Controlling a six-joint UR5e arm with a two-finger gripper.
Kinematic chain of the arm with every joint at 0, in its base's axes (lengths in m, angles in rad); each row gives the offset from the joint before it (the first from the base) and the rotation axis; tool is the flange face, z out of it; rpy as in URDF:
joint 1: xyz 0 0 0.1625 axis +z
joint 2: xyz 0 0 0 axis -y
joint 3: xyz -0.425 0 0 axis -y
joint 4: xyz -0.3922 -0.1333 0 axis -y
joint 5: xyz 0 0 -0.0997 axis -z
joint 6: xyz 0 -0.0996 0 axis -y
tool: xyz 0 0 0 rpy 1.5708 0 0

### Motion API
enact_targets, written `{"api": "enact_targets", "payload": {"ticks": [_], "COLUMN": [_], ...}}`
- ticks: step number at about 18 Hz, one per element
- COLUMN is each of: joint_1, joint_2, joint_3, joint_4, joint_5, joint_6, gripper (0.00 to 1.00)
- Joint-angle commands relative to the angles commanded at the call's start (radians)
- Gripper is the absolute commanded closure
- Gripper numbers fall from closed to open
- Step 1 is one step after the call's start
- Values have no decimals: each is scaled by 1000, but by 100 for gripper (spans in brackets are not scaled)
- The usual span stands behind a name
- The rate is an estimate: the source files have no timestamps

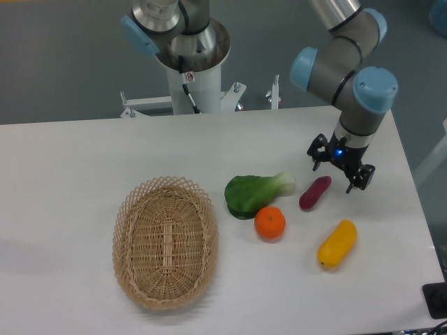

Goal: Pick up the sweet potato from the table
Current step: 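Lower the open gripper down over the purple sweet potato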

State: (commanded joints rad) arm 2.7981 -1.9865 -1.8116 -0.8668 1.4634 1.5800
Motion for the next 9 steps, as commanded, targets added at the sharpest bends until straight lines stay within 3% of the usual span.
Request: {"api": "enact_targets", "payload": {"ticks": [2, 9], "joint_1": [-2, -3], "joint_2": [-3, -17], "joint_3": [-14, -29], "joint_4": [31, 55], "joint_5": [-1, 0], "joint_6": [0, 2], "gripper": [0, 0]}}
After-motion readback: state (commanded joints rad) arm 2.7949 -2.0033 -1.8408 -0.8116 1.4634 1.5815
